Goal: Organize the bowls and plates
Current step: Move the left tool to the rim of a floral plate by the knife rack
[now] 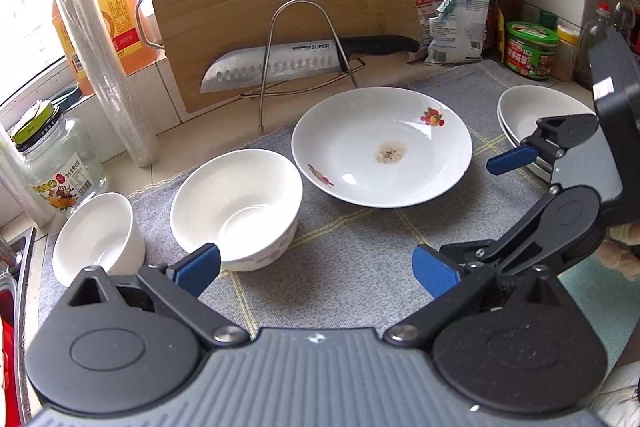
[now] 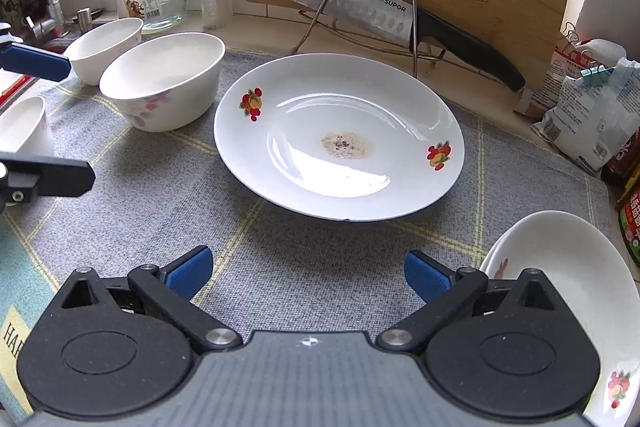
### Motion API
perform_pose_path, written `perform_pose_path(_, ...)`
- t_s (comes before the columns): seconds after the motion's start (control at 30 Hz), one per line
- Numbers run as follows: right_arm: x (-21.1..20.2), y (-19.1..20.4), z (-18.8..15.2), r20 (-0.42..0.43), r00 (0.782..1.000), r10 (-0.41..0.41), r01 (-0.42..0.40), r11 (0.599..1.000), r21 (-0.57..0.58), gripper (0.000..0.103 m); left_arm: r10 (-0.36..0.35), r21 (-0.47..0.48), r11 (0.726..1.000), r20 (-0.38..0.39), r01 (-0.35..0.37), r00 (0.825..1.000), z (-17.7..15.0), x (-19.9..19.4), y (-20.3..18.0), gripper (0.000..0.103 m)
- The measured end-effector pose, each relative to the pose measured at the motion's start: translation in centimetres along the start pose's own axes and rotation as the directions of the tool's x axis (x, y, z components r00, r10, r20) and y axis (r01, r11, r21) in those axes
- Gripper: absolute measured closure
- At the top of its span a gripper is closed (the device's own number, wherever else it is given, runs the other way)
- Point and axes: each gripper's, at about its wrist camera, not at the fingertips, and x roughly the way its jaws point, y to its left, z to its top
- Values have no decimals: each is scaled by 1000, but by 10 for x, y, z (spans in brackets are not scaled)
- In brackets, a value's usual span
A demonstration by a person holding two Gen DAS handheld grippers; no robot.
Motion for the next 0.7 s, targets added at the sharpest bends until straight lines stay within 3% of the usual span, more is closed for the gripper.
perform_pose_path(0.17,9,3,1,7,1000,12,-12,1000,7,0,-40,5,999,-2,40,999,26,8,7,1)
perform_pose_path(0.33,12,5,0,44,999,-15,13,998,55,0,-129,49,990,-18,130,991,55,28,13,1)
perform_pose_path(0.53,14,9,3,51,996,-69,62,991,117,0,-215,153,963,-65,222,975,91,62,21,2)
perform_pose_path(0.7,14,9,4,38,996,-78,72,989,131,0,-278,158,942,-125,295,952,118,101,31,2)
